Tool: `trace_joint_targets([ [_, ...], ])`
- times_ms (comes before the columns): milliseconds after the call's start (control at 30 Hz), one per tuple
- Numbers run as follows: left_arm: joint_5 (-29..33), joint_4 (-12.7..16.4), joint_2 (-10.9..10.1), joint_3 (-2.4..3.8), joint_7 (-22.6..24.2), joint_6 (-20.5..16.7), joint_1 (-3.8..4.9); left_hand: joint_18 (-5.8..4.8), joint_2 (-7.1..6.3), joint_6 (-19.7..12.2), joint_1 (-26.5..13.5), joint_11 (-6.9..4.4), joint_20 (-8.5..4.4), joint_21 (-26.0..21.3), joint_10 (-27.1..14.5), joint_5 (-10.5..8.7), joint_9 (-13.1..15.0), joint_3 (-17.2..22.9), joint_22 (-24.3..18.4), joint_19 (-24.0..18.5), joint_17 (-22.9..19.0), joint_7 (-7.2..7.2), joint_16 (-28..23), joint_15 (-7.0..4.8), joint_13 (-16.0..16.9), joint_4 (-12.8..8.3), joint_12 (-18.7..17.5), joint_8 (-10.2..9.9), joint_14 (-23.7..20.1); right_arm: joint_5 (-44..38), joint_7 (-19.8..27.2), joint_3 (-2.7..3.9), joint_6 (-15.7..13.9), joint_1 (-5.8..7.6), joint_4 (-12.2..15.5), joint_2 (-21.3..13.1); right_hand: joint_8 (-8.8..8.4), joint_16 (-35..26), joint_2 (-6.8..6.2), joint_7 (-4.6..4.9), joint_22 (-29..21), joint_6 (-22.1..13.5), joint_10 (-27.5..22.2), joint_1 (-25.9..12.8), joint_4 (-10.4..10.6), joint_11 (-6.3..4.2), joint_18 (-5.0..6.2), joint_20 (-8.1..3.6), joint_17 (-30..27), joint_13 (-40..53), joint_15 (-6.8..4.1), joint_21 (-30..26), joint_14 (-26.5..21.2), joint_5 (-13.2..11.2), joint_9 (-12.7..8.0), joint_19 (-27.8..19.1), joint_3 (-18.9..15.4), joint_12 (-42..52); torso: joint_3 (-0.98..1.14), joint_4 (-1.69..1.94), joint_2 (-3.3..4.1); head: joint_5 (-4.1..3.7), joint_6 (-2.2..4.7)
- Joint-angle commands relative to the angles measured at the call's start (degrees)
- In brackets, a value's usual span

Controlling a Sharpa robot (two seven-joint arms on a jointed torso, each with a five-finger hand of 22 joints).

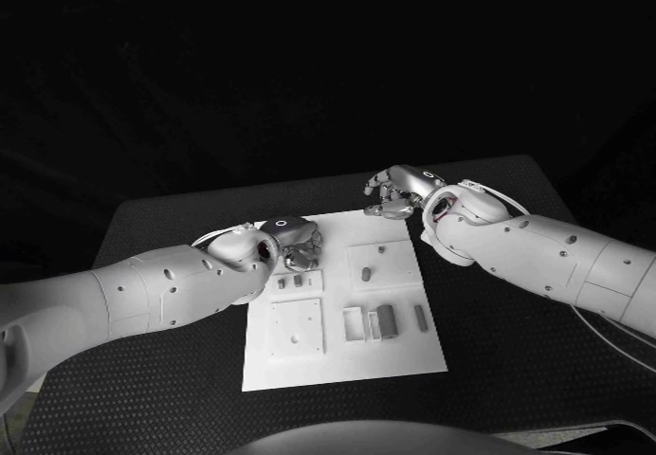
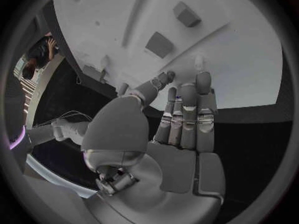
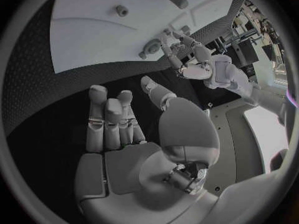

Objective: Assemble the parts on the task board

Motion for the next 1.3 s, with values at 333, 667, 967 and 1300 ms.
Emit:
trace_joint_targets([
  [333,-0.3,-0.3,0.4,-0.01,0.3,0.6,-0.76,4.09,0.44,0.7,-0.3,-0.36,-0.40,0.3,1.1,0.14,-0.3,0.2,0.9,0.4,0.1,0.20,0.6,-0.29,0.3,0.1,0.7,0.6,0.5,0.0,0.2,0.02,0.3,-0.02,0.2,0.0,-0.27,-0.3,0.38,0.46,1.1,0.0,-0.4,-0.3,0.2,-0.01,2.31,-0.39,0.1,-0.1,-0.01,-0.3,0.4,0.3,-0.1,0.0,-0.1,0.4,0.01,0.01,-0.04,-0.19,-0.37],
  [667,-0.7,-1.1,0.9,-0.01,-0.3,-0.1,-1.31,3.87,1.87,1.4,-0.3,-0.68,-0.74,0.4,1.8,1.42,-0.6,0.9,1.2,0.7,0.2,0.27,1.2,-0.60,0.9,0.4,1.1,1.1,0.6,0.0,0.2,0.02,0.3,-0.02,0.1,0.0,-0.27,-0.3,0.40,0.46,1.1,0.0,-0.4,-0.3,0.2,-0.01,2.31,-0.39,0.1,-0.1,-0.01,-0.3,0.4,0.3,-0.1,0.0,-0.1,0.4,-0.02,0.03,-0.03,-0.19,-0.37],
  [967,-0.7,-1.5,1.0,-0.01,-0.5,0.3,-1.32,3.78,2.22,1.7,-0.3,-0.79,-0.84,0.4,2.1,1.52,-0.6,1.2,1.2,0.8,0.1,0.14,1.4,-0.71,1.1,0.4,1.3,1.3,0.6,0.0,0.2,0.02,0.3,-0.02,0.2,0.0,-0.26,-0.3,0.42,0.46,1.1,0.0,-0.4,-0.3,0.2,-0.01,2.31,-0.38,0.1,-0.1,-0.01,-0.3,0.4,0.3,-0.1,0.0,-0.1,0.4,0.00,0.03,-0.05,-0.19,-0.43],
  [1300,-0.7,-1.8,1.5,-0.02,-0.5,1.7,-1.37,3.62,2.14,2.4,-0.7,-1.05,-1.05,0.5,2.8,1.16,-0.8,1.2,1.3,0.9,0.1,-0.17,1.6,-0.96,1.5,0.3,1.6,1.8,0.6,0.0,0.2,0.02,0.3,-0.02,0.1,0.1,-0.26,-0.3,0.44,0.45,1.1,0.0,-0.4,-0.3,0.2,-0.01,2.31,-0.38,0.1,-0.1,-0.01,-0.3,0.4,0.3,-0.1,0.0,-0.1,0.4,0.03,-0.01,-0.06,-0.10,-0.60],
])
